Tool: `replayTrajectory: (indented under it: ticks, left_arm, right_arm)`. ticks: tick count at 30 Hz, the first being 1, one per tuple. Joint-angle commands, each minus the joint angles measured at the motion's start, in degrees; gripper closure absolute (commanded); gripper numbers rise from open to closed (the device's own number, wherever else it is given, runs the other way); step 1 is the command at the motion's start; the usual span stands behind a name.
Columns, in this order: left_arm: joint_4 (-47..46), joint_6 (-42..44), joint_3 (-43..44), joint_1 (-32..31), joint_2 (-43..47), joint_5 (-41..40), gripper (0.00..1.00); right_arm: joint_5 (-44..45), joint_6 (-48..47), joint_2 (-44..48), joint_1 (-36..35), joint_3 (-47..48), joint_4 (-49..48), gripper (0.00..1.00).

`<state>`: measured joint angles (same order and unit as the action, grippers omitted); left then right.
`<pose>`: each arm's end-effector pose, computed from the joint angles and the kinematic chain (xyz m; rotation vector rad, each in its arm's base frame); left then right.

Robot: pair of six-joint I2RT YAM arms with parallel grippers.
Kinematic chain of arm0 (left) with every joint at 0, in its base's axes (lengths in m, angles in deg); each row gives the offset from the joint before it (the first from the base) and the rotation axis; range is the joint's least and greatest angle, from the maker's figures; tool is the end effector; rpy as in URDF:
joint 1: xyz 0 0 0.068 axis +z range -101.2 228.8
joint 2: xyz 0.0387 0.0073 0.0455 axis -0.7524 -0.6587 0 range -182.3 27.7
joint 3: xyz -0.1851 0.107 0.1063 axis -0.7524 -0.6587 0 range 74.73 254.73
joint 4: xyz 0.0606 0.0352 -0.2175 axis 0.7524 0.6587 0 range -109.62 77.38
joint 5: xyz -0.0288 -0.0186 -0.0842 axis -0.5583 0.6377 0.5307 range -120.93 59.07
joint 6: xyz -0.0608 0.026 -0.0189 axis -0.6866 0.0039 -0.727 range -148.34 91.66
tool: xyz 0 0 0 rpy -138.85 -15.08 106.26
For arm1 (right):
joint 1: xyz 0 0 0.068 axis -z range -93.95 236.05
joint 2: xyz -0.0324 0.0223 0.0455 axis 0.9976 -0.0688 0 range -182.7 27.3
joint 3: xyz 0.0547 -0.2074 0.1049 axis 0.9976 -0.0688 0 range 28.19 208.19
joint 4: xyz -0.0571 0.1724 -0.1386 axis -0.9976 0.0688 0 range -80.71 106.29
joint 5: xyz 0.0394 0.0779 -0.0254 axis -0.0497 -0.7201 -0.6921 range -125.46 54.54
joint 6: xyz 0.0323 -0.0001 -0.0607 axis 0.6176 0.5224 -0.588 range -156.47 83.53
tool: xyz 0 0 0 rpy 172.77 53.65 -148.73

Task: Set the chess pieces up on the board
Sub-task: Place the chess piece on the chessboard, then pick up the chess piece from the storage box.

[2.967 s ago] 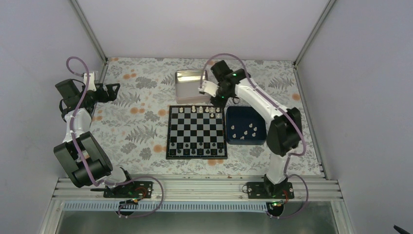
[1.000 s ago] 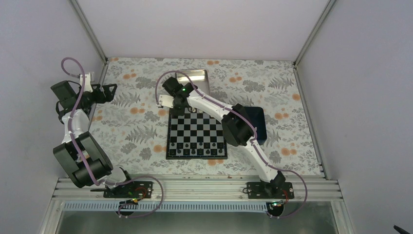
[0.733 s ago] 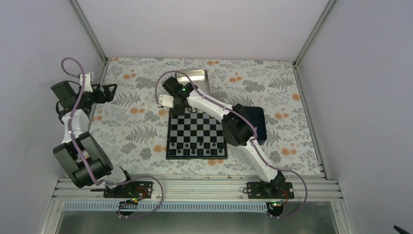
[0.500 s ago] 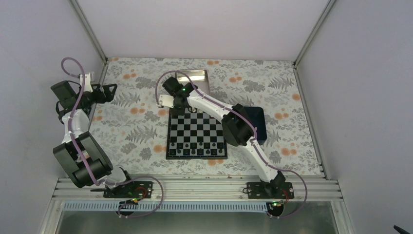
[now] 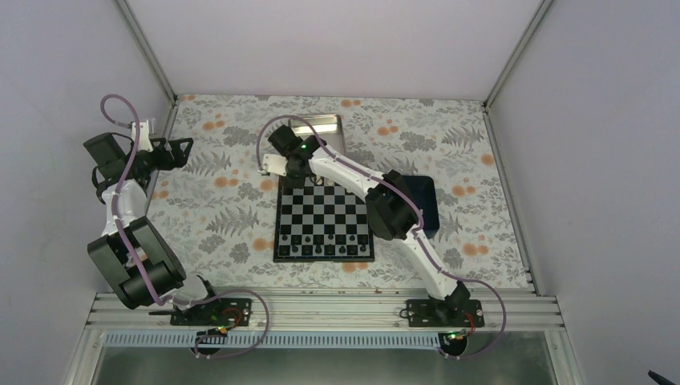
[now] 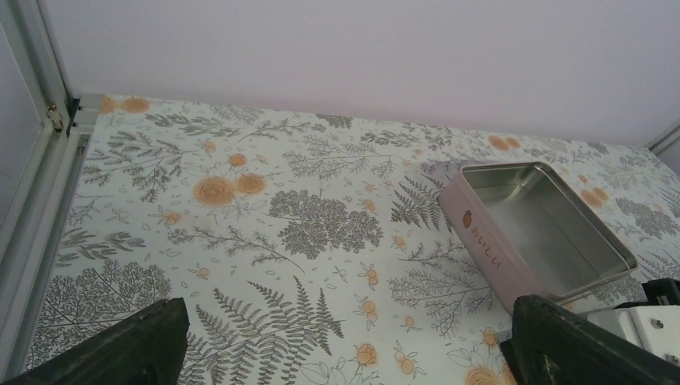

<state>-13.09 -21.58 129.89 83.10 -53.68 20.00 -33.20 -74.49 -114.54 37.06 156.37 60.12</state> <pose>0.2654 0.1288 0.2418 0.0272 1.9483 -0.4801 0.3122 0.3556 0.1466 -1.8464 1.9629 0.0053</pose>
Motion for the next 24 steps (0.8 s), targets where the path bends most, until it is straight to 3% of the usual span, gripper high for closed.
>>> replayTrajectory:
  ticks: [1,6,12,18,24]
  left_arm:
    - [-0.8,-0.1,-0.1,0.4,0.2,1.5,0.0]
    - [-0.7,0.0,-0.2,0.5,0.3,1.5,0.0]
    - [-0.5,0.1,-0.1,0.6,0.4,1.5,0.0]
    - [-0.6,0.1,-0.2,0.8,-0.1,1.8,0.0]
    - [-0.5,0.0,0.0,0.8,-1.0,2.2,0.0]
  right_arm:
    - [0.9,0.1,2.8,0.3,0.3,-2.1,0.7]
    - [-2.3,1.0,9.2,0.2,-0.9,1.2,0.61]
    - [-3.8,1.7,23.3,2.9,-14.1,2.9,0.55]
    - [-7.2,1.8,38.2,12.5,-31.4,5.5,0.54]
    - [-8.4,0.9,49.6,25.3,-48.9,2.1,0.57]
